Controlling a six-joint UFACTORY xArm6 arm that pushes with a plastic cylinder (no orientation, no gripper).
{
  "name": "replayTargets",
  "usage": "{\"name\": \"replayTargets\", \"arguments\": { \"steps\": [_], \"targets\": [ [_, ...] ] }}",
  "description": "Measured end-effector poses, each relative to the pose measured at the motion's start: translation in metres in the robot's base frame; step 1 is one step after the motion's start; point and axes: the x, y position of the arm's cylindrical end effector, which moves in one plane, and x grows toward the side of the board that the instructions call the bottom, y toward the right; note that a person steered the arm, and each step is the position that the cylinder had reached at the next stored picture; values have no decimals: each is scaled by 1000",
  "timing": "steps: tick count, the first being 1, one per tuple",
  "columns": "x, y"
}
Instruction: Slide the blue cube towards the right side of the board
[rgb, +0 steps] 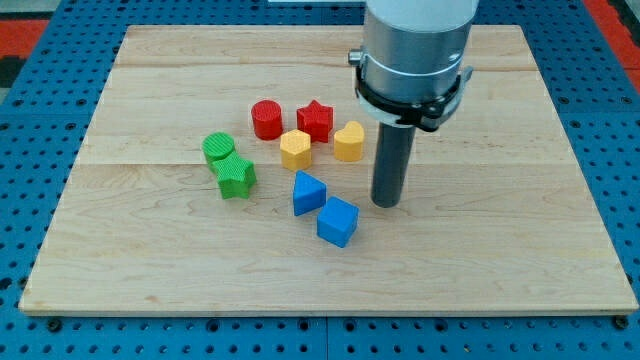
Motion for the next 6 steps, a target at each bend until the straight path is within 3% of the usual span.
{"name": "replayTargets", "arguments": {
  "steps": [1,2,4,5,6],
  "targets": [
    [38,5],
    [48,-87],
    [49,-150],
    [10,-116],
    [33,-37]
  ]
}}
